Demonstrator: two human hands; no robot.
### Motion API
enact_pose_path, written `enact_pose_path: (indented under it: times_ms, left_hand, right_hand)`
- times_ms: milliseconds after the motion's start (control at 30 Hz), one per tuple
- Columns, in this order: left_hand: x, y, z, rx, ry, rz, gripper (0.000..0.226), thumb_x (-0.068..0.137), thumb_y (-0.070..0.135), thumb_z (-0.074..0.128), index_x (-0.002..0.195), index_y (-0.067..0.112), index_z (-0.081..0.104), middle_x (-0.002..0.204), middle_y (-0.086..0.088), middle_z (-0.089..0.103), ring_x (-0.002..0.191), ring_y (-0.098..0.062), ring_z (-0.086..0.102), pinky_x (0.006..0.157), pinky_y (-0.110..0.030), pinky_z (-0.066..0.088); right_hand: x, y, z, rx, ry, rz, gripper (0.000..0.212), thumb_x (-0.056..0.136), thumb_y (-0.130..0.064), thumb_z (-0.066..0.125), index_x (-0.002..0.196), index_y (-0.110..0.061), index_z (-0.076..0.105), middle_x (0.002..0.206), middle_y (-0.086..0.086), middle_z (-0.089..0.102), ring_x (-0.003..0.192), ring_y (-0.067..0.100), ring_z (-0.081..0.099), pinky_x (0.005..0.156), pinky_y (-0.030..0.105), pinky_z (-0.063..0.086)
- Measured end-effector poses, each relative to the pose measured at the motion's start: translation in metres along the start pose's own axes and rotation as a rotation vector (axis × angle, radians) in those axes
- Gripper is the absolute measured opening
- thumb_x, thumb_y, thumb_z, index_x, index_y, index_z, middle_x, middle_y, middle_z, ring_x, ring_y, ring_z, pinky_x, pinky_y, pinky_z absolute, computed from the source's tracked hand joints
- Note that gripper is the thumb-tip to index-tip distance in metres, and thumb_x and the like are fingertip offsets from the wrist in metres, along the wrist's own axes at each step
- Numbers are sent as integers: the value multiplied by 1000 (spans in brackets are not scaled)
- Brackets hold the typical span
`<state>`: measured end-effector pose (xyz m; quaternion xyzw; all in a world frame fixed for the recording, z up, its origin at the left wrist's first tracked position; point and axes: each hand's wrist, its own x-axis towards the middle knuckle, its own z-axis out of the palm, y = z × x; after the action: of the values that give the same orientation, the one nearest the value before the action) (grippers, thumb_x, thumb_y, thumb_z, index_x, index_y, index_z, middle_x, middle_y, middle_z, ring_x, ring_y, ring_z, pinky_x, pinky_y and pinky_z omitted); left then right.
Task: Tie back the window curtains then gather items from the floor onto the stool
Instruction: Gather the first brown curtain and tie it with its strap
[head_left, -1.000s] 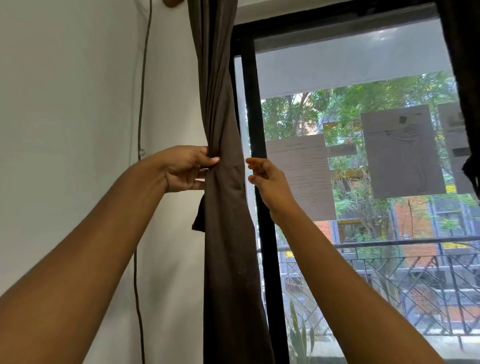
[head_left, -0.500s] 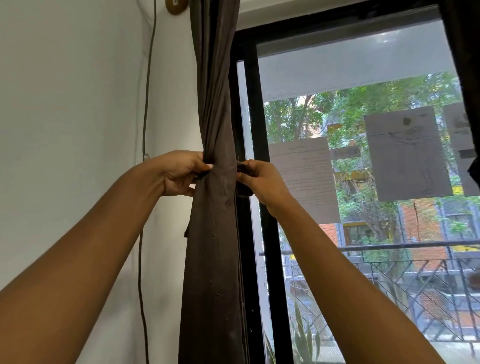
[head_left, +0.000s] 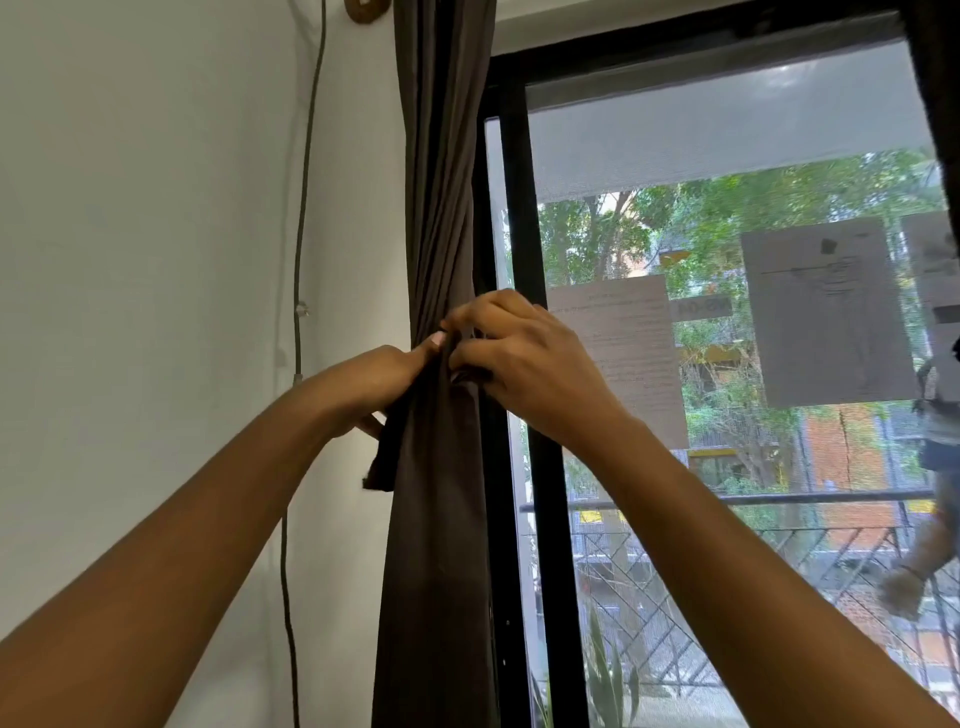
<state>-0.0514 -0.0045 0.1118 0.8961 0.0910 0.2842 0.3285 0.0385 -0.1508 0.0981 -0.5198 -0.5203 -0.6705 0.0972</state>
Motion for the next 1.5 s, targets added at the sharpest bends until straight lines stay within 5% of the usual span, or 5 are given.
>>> enact_pose_path:
  times_ms: [167,633,933,1233,1500]
  left_hand:
    - [-10,1,-20,152,11,40,38,88,51,55,93,13,58,80,-10,65,60,-20,63,53,-28,52]
    - [-18,-8,-28,-201,-141,477,47,91,-6,49,118,30,64,102,11,72,95,-5,68,65,-21,56]
    - [15,11,15,180,654,813,20,83,38,70,90,19,75,84,8,62,71,-11,60,65,-27,52]
    - [31,12,29,359,525,683,22,88,42,63,100,27,72,97,8,69,90,-12,62,80,-30,52]
    - [27,10,24,366,172,711,30,80,38,63,105,22,65,97,1,59,88,-19,60,83,-45,53]
  right_hand:
    - [11,12,6,142,-351,16,28,90,-20,58,118,-16,60,126,7,60,125,25,48,97,46,44]
    - [-6,10,24,379,-209,408,17,77,-14,74,92,-7,73,99,8,62,85,21,58,68,19,44]
    - [-39,-14,32,604,255,815,26,78,1,67,98,-15,74,91,0,72,85,9,67,81,24,55]
    - [-47,-15,26,-48,361,483,10,84,-18,64,90,-19,72,93,-1,67,90,18,51,55,24,39]
    - [-19,12,16,414,175,586,8,81,-13,69,88,-11,66,85,-4,61,76,14,58,64,25,45]
